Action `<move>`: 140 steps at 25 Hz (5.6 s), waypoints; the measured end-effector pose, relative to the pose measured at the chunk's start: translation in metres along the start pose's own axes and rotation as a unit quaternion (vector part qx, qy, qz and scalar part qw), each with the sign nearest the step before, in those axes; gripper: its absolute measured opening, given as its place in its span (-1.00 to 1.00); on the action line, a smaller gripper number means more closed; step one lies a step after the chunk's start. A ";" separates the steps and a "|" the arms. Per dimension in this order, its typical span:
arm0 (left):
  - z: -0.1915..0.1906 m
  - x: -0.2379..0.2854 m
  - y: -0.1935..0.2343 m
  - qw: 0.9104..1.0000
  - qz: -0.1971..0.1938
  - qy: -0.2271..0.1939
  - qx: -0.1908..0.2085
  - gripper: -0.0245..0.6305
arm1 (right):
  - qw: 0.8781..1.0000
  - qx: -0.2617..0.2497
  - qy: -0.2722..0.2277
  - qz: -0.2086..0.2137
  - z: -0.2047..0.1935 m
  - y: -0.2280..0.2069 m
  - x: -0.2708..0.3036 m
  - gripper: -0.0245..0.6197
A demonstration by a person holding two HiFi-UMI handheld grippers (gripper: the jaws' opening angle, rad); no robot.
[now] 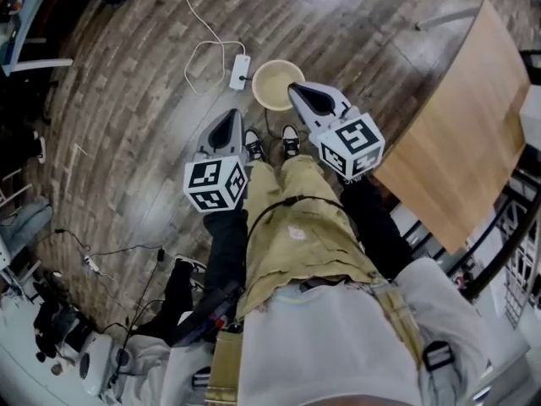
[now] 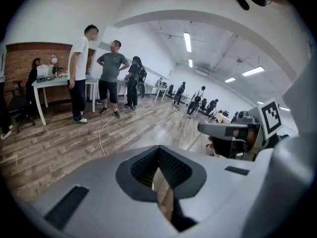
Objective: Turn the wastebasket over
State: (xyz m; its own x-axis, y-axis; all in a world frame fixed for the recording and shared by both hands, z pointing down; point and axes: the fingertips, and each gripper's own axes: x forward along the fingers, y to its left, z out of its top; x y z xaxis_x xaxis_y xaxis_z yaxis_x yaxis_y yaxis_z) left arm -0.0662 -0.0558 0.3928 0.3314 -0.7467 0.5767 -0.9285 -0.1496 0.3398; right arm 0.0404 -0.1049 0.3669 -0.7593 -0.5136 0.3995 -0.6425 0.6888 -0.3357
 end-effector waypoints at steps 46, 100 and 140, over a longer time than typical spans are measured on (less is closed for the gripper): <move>-0.507 0.342 0.220 0.942 -0.056 0.330 -0.027 -0.92 | 0.861 -0.149 0.481 0.077 -0.692 -0.176 0.282 -0.50; -0.482 0.356 0.245 0.946 -0.037 0.319 -0.036 -0.92 | 0.913 0.105 0.382 -0.097 -0.621 -0.323 0.353 -0.65; -0.058 0.131 0.073 0.990 -0.108 0.064 0.060 -0.92 | 0.997 -0.062 0.035 -0.021 -0.071 -0.053 0.092 -0.86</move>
State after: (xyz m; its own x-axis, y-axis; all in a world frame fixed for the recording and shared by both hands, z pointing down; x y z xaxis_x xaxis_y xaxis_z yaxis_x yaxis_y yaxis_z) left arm -0.0806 -0.1274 0.5361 0.5357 -0.6013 0.5929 -0.8444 -0.3783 0.3793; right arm 0.0117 -0.1520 0.4824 -0.7210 -0.5089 0.4703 -0.6520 0.7280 -0.2117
